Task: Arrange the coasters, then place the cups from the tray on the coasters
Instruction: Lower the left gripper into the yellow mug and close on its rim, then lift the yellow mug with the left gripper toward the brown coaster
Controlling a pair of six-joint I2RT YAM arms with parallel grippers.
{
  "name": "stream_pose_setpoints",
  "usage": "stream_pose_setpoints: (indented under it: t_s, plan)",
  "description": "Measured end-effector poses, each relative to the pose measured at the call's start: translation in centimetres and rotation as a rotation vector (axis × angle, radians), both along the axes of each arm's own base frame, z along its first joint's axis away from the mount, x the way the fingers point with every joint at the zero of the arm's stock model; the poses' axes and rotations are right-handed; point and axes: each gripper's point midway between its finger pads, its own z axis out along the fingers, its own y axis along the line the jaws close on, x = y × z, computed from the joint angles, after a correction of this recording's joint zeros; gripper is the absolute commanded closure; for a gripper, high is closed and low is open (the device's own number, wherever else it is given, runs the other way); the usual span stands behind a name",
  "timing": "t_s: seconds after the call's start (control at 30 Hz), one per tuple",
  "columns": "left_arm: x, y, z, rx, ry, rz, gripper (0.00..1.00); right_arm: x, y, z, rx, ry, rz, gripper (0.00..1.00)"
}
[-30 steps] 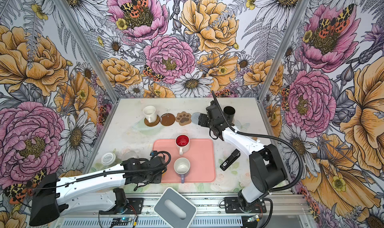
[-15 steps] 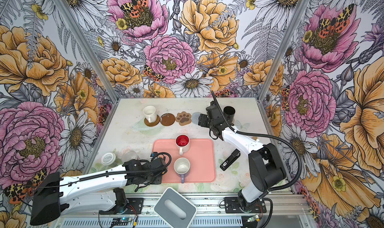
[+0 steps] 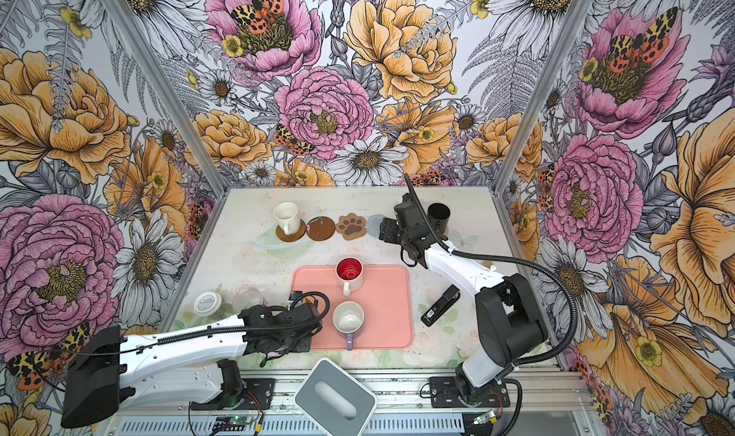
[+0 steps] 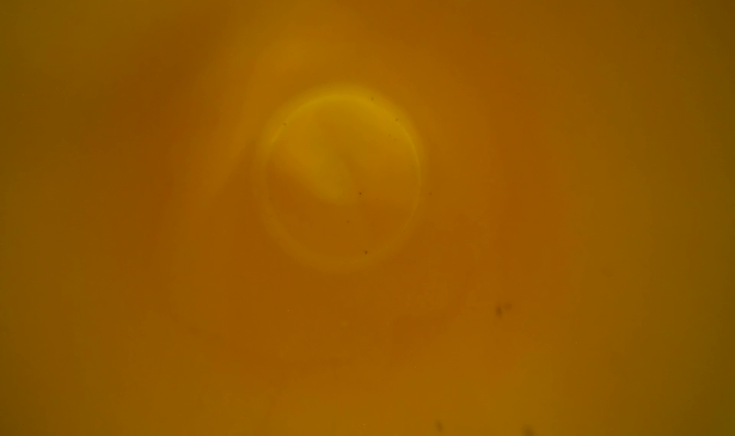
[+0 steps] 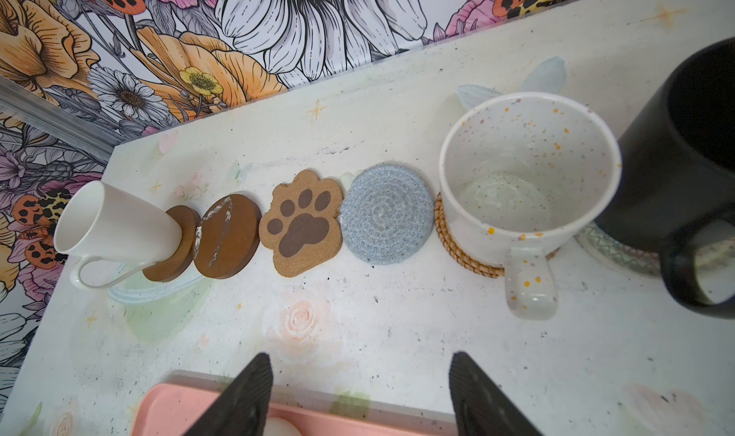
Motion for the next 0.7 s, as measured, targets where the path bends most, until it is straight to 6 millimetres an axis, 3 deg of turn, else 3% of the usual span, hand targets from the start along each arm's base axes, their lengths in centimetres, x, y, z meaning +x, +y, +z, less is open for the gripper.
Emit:
stream_pose_setpoints:
  t_s: [0.43, 0.7]
  plan:
    - [0.3, 0.2, 0.1, 0.010, -0.015, 0.004, 1.00, 0.1, -0.2, 0.0, 0.001, 0.001, -0.003, 0.28]
    - [1.1, -0.5, 1.4, -0.009, -0.054, 0.010, 1.00, 0.2, -0.5, 0.0, 0.002, 0.001, -0.010, 0.28]
